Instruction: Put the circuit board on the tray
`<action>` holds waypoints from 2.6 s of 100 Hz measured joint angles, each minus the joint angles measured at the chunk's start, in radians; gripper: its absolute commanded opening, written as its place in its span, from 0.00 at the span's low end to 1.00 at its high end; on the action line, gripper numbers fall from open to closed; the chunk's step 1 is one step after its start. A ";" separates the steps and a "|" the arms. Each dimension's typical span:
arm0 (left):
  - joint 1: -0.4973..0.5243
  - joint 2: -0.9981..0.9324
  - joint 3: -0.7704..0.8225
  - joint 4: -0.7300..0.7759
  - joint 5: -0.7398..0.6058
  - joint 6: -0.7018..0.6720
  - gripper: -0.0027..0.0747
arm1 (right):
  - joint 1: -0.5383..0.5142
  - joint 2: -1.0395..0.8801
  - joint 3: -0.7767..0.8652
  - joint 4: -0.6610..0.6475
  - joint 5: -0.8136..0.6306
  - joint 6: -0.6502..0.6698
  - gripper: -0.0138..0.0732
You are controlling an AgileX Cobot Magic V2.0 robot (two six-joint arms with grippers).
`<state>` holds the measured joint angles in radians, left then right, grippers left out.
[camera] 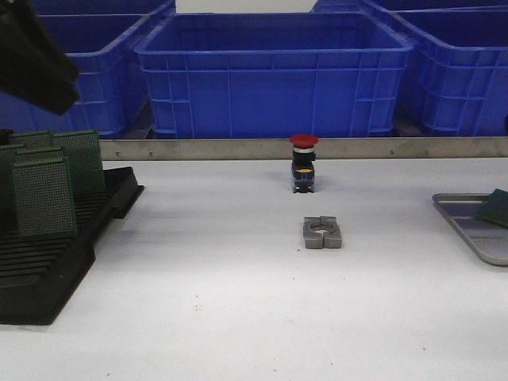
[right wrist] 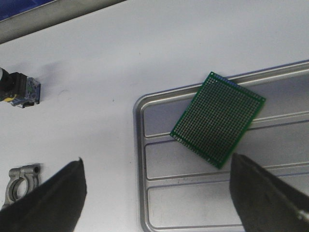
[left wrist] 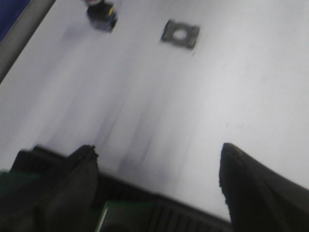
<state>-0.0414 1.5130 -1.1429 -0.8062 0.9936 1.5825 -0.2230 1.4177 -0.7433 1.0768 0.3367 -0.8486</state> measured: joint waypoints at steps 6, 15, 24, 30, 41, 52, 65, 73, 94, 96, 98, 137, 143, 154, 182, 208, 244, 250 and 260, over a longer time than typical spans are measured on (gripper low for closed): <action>0.023 0.000 0.000 0.085 -0.009 0.000 0.67 | 0.000 0.000 0.000 0.000 0.000 0.000 0.87; 0.048 0.000 0.000 0.204 -0.011 0.000 0.67 | 0.000 0.000 0.000 0.000 0.000 -0.002 0.87; 0.065 0.000 0.000 0.309 -0.005 0.000 0.67 | 0.000 0.000 0.000 0.000 0.000 -0.002 0.87; 0.075 0.000 0.000 0.361 -0.003 0.000 0.67 | 0.000 0.000 0.000 0.000 0.000 -0.002 0.87; 0.088 0.000 0.000 0.438 -0.003 -0.002 0.67 | 0.000 0.000 0.000 0.000 0.000 -0.002 0.87; 0.090 0.018 0.000 0.491 -0.001 -0.006 0.67 | 0.000 0.000 0.000 0.000 0.008 -0.002 0.87; 0.090 0.077 0.000 0.506 -0.001 -0.008 0.67 | 0.000 0.000 0.000 0.000 0.014 -0.002 0.87; 0.090 0.120 0.000 0.508 -0.014 -0.008 0.67 | 0.000 0.000 0.000 0.000 0.017 -0.002 0.87; 0.090 0.192 -0.002 0.509 -0.059 -0.010 0.42 | 0.000 0.000 0.000 0.000 0.034 -0.002 0.87; 0.090 0.194 -0.002 0.509 -0.057 -0.010 0.36 | 0.000 0.000 0.000 0.000 0.035 -0.002 0.87; 0.090 0.194 -0.002 0.509 -0.053 -0.010 0.29 | 0.000 0.000 0.000 0.000 0.036 -0.002 0.87; 0.090 0.190 -0.116 0.446 0.201 -0.073 0.01 | 0.000 0.000 0.000 0.000 0.042 -0.002 0.87; 0.090 0.179 -0.129 0.385 0.207 -0.098 0.01 | 0.000 0.000 0.000 0.000 0.042 -0.002 0.87; 0.090 0.148 -0.146 0.256 0.211 -0.117 0.01 | 0.000 0.000 0.000 0.000 0.053 -0.006 0.87; 0.010 0.125 -0.150 -0.084 0.218 -0.125 0.01 | 0.000 0.000 0.000 0.000 0.161 -0.016 0.87; -0.168 0.125 -0.150 -0.206 0.218 -0.125 0.01 | 0.020 0.000 0.000 -0.003 0.358 -0.152 0.87; -0.293 0.125 -0.150 -0.281 0.173 -0.125 0.01 | 0.276 0.000 -0.001 -0.011 0.450 -0.494 0.87; -0.298 0.125 -0.150 -0.286 0.173 -0.125 0.01 | 0.334 0.000 -0.001 -0.009 0.444 -0.596 0.87; -0.300 0.125 -0.150 -0.287 0.173 -0.125 0.01 | 0.410 0.000 -0.001 0.038 0.437 -0.742 0.87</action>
<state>-0.3413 1.6377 -1.2929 -1.0933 1.1662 1.4578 0.1872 1.4177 -0.7440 1.1146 0.7737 -1.5906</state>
